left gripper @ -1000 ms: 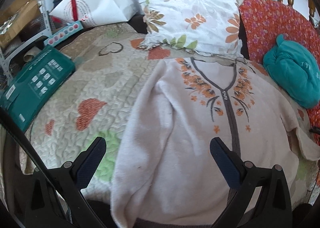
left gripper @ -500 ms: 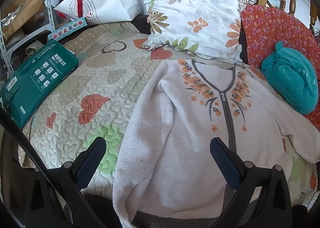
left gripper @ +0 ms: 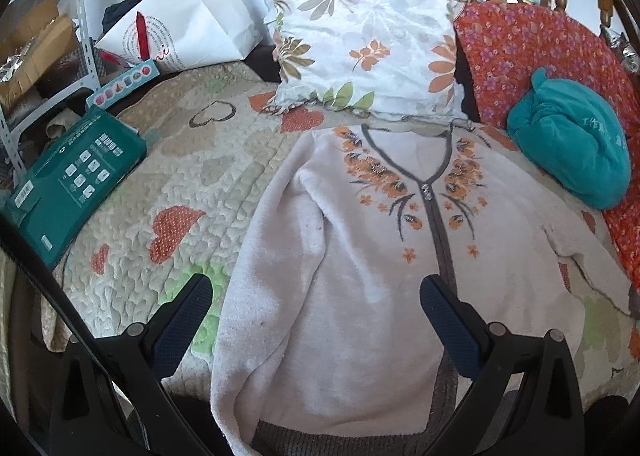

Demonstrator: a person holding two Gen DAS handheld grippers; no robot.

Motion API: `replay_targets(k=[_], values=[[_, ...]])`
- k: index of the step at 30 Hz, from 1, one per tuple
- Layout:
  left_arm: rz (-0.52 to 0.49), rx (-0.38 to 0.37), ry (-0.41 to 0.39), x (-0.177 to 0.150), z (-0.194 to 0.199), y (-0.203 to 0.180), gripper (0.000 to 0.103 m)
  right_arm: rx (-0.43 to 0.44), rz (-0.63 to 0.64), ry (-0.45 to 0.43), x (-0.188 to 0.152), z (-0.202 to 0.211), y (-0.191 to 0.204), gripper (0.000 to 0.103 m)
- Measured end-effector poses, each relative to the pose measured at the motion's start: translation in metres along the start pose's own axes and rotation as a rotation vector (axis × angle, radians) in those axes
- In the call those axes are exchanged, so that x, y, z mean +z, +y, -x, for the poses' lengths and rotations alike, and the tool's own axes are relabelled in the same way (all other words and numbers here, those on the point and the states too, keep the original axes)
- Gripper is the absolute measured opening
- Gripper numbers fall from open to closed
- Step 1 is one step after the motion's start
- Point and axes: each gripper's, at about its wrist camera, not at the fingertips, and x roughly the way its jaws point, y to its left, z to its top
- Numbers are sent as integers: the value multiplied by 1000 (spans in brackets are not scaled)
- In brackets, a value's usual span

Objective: Fold small clothes

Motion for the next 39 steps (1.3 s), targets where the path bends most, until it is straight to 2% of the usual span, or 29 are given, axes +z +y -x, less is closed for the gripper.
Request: replay_targets(k=[2,3,5,6,8,11,14,19,20,22,23,24,25,27,28,30,34,35,37,38,39], values=[[30,4,21,-2,-4,7,103,13,-119,188,-3,-20,-15,103],[43,2,30,-4,-5,12,103,-4,-104,226,-13,-31,-8,103],[67,10,59,-6,-10,27,103,-103,-6,216,-40,-39,12,103],[74,25,72,-7,-13,35,103,-118,39,215,-58,-48,23,101],[92,64,94,-4,-19,55,103,-105,93,220,-91,-56,47,97],[123,80,116,4,-30,87,103,-78,127,318,-117,-105,69,97],[117,68,164,8,-46,109,103,-77,227,425,-156,-136,92,85],[-1,-11,284,0,-83,107,102,-190,403,455,-204,-152,104,84],[-26,-34,308,-3,-89,102,95,-203,412,455,-208,-154,103,84],[-69,-90,359,-10,-99,92,68,-216,426,440,-211,-160,106,84],[-78,-105,386,-13,-104,87,36,-233,434,429,-211,-158,106,84],[-79,-120,413,-16,-109,84,13,-254,440,418,-211,-159,104,84],[-68,-121,412,-17,-111,83,13,-271,440,413,-210,-162,101,84],[-29,-123,393,-11,-109,90,6,-300,434,409,-212,-171,98,84],[7,-105,378,-4,-109,100,5,-319,436,401,-213,-171,96,84],[42,-11,326,12,-106,118,5,-344,448,384,-212,-175,99,83],[93,299,220,55,-108,168,5,-373,482,374,-214,-177,104,83],[114,369,200,65,-109,181,8,-381,495,371,-215,-178,106,83],[165,418,174,76,-102,197,10,-391,511,364,-217,-179,108,83],[180,409,150,79,-96,199,15,-393,516,361,-217,-179,108,83],[189,387,123,81,-90,199,26,-395,520,360,-217,-180,108,83]])
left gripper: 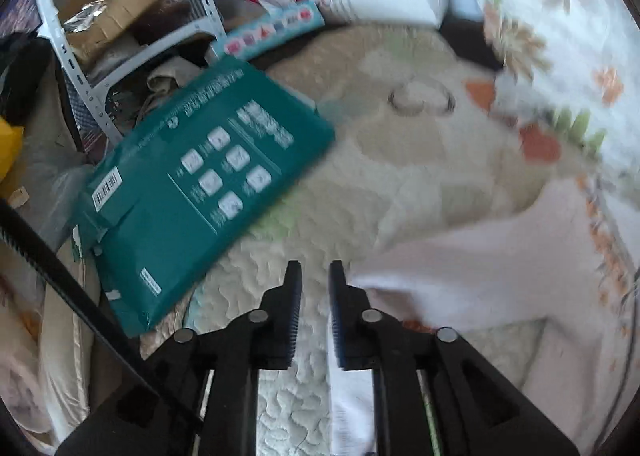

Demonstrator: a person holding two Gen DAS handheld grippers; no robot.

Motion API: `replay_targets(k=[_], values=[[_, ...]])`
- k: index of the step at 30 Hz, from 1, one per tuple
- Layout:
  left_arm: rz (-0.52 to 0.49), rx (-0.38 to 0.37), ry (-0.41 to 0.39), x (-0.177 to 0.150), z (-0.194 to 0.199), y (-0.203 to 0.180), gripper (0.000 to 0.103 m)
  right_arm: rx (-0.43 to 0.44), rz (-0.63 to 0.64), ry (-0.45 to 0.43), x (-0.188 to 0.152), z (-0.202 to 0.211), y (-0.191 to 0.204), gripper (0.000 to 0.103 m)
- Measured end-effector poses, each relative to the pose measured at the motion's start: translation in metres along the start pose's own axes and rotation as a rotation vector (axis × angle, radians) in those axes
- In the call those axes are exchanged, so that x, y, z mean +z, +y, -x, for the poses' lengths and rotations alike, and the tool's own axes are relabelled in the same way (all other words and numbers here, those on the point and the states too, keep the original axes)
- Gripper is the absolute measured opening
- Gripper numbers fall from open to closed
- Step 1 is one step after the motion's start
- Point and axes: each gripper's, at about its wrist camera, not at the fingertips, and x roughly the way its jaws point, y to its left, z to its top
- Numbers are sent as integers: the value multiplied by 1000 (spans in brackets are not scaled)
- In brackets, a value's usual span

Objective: Fold small clothes

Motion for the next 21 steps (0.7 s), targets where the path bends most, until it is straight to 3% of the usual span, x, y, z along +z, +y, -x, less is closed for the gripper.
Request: replay_targets(k=[1,2,3,8,14,21], values=[[7,-25,-17,-2,8,-1,35,1,0,-1,0,-1,0,85],[10,-49,-32,-6,16,-4,53,2,-2,-1,1,-2,0,85],[9,-73,-50,-11,27,-9,60,5,-7,-1,1,-4,-1,87],[-109,-240,-99,-47,73,-58,67,-1,-9,-4,1,-7,1,91],[-265,-399,-37,-118,93,-151,70,-20,1,-21,-2,0,4,91],[-397,-418,54,-187,84,-209,70,-59,150,-192,-16,32,37,87]])
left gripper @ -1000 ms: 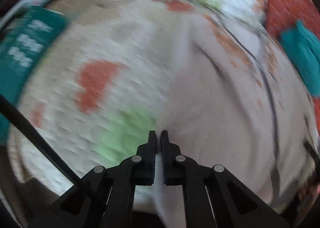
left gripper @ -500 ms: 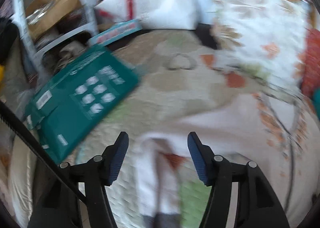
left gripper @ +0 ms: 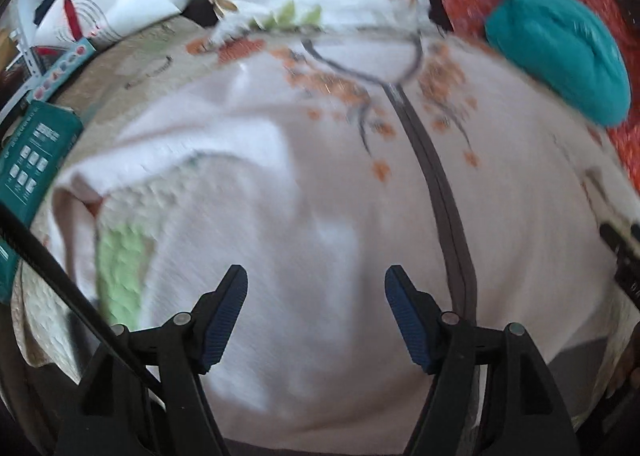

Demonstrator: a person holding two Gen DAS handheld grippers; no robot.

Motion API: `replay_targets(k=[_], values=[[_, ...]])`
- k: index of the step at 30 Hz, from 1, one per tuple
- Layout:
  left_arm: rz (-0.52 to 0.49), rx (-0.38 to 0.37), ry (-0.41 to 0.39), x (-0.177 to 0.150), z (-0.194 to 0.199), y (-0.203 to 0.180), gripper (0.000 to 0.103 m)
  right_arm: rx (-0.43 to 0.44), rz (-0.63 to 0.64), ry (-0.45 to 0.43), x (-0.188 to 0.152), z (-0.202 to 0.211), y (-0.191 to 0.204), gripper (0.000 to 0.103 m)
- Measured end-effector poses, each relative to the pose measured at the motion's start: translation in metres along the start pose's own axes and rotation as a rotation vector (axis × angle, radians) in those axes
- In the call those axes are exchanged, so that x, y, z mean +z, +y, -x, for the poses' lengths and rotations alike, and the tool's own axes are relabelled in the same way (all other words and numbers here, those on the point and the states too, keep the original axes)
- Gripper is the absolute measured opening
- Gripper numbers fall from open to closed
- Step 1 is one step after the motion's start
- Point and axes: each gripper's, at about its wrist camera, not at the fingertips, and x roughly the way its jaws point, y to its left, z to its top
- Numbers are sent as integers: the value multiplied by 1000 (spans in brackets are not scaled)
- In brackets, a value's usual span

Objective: Fold small clothes

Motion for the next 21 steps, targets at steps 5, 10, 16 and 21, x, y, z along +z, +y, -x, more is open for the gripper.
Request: replay_targets(k=[5,10,16,21], values=[[30,39,20,-21,-9,-8,87,100,80,57,-7,-6,26,80],[126,32,66,-23,-18,8,103,101,150,70,-12,-10,44,79],[139,22,68,-26,-17,11,103,108,108,97,-15,-20,38,91],[138,24,63,-27,-17,10,103,140,43,135,-14,-28,26,100]])
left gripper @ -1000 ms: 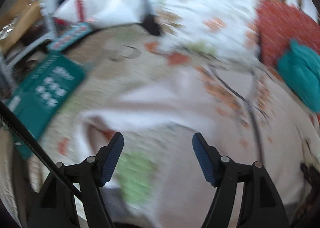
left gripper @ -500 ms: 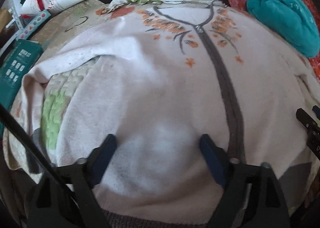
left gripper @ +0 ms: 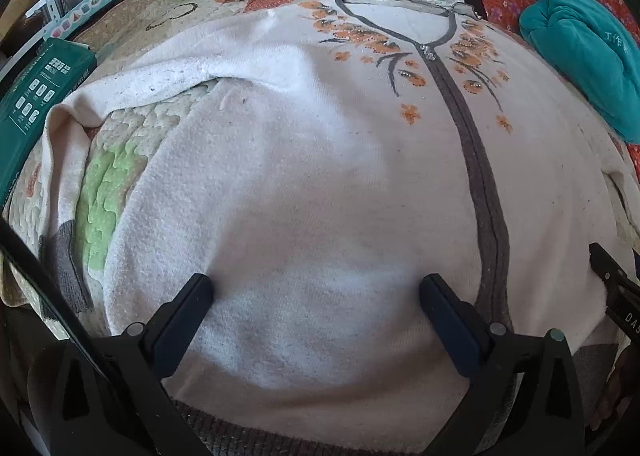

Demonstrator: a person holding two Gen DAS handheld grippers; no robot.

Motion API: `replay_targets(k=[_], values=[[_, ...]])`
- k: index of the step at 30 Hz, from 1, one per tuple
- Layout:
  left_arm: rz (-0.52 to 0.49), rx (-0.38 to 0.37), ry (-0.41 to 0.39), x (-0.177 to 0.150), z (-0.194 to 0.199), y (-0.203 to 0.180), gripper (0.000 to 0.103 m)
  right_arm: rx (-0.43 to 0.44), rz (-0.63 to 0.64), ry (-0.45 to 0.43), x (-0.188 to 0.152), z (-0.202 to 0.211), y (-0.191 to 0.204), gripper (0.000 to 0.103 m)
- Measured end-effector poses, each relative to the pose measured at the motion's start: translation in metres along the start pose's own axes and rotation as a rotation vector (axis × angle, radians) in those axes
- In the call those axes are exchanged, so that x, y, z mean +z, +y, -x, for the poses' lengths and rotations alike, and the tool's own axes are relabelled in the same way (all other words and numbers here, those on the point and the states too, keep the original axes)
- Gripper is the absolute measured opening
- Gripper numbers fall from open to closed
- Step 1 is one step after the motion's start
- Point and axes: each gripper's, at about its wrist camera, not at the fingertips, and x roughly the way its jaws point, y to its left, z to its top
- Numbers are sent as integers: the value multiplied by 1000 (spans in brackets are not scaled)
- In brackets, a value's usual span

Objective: Fold small clothes

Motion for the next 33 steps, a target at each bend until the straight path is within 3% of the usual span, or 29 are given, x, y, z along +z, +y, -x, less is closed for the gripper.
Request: replay_targets(k=[13,25,27,28,29,31,33], values=[[0,2,6,0,0,1,103,24,-28,23,1,-3,-6,103],[-26,-16,27,2,2,3,103,42,-29,-14,-1,-6,-8,103],[-21,-59,15,4,11,10,82,43,-26,-13,0,-5,-8,103],[-4,-78,-6,5,19,20,78,41,-23,-6,0,-4,-9,103],[13,-88,-21,6,25,28,76,37,-23,5,2,-2,-10,102],[76,-94,-61,10,39,56,76,45,-52,12,5,8,-16,85],[145,-86,-81,11,49,88,76,74,-111,-4,4,27,-29,83]])
